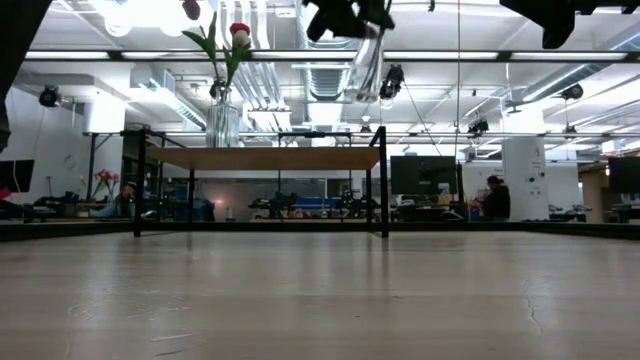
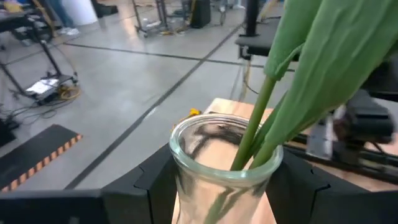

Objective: Pick and place flowers into a vace then onto a shelf
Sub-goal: Put the transparent vase on the shelf

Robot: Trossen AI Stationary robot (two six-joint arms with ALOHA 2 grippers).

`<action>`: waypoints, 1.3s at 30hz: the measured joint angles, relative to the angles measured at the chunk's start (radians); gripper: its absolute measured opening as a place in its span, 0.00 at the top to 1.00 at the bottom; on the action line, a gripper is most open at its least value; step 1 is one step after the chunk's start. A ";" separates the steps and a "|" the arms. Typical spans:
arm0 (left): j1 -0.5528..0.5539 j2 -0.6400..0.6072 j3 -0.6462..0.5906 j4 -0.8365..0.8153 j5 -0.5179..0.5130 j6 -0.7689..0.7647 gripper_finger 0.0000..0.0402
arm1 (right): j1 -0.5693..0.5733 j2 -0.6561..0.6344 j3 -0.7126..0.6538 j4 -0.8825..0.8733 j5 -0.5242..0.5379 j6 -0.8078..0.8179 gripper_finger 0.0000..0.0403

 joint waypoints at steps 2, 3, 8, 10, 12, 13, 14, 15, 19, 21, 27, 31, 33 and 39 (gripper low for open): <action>0.017 -0.016 -0.055 0.058 0.000 -0.002 0.55 | 0.000 0.000 0.000 0.000 0.000 -0.001 0.44; 0.023 -0.030 -0.089 0.089 -0.002 -0.002 0.55 | 0.000 0.000 0.000 -0.001 0.000 -0.001 0.44; 0.054 -0.142 -0.305 0.283 0.002 -0.016 0.55 | 0.000 0.000 0.000 -0.002 0.000 0.000 0.44; 0.070 -0.190 -0.406 0.373 0.006 -0.041 0.55 | 0.000 0.000 0.000 -0.002 0.001 -0.001 0.44; 0.090 -0.233 -0.500 0.463 0.004 -0.056 0.55 | 0.000 0.000 0.000 -0.002 0.001 0.000 0.44; 0.098 -0.251 -0.541 0.507 0.001 -0.059 0.55 | 0.000 0.000 0.000 -0.002 0.001 0.000 0.44; 0.105 -0.269 -0.577 0.537 -0.002 -0.060 0.55 | 0.000 0.000 0.000 -0.003 0.001 0.000 0.44; 0.112 -0.284 -0.609 0.555 -0.002 -0.060 0.55 | 0.000 0.000 0.000 -0.003 0.001 0.000 0.44; 0.119 -0.301 -0.682 0.585 -0.021 -0.063 0.55 | 0.000 0.001 0.000 -0.001 0.001 0.000 0.44; 0.119 -0.292 -0.694 0.584 -0.025 -0.064 0.55 | 0.000 0.001 0.000 0.000 0.001 0.000 0.44; 0.128 -0.284 -0.699 0.600 -0.028 -0.071 0.55 | 0.000 0.001 0.000 0.003 0.008 0.000 0.44; 0.142 -0.284 -0.698 0.600 -0.046 -0.071 0.55 | 0.000 0.001 0.000 0.003 0.009 0.000 0.44; 0.150 -0.284 -0.702 0.599 -0.052 -0.071 0.55 | 0.000 0.001 0.000 0.003 0.009 0.000 0.44; 0.158 -0.278 -0.718 0.606 -0.051 -0.071 0.55 | 0.000 0.001 0.000 0.003 0.010 -0.001 0.44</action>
